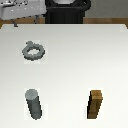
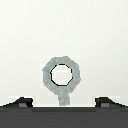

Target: Put the loop with the handle onto the peg.

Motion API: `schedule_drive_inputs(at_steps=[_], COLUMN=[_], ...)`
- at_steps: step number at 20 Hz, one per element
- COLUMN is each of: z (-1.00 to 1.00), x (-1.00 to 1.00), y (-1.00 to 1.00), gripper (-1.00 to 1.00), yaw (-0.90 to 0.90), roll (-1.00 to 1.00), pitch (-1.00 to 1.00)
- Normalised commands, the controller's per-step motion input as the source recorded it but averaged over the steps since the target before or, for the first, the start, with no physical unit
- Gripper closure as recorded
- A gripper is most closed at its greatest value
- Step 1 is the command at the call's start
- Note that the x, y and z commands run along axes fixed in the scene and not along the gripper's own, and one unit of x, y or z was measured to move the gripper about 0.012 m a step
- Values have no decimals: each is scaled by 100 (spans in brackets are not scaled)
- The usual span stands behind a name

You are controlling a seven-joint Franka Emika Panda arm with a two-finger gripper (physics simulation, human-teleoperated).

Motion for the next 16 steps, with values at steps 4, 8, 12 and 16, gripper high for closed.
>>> schedule_drive_inputs(at_steps=[4, 8, 12, 16], z=[-75, -25, -25, 0], x=[-8, -25, -50, 0], y=[0, 0, 0, -25], gripper=[-100, -100, -100, -100], yaw=[0, 0, 0, 0], roll=[0, 0, 0, 0], pitch=[0, 0, 0, 0])
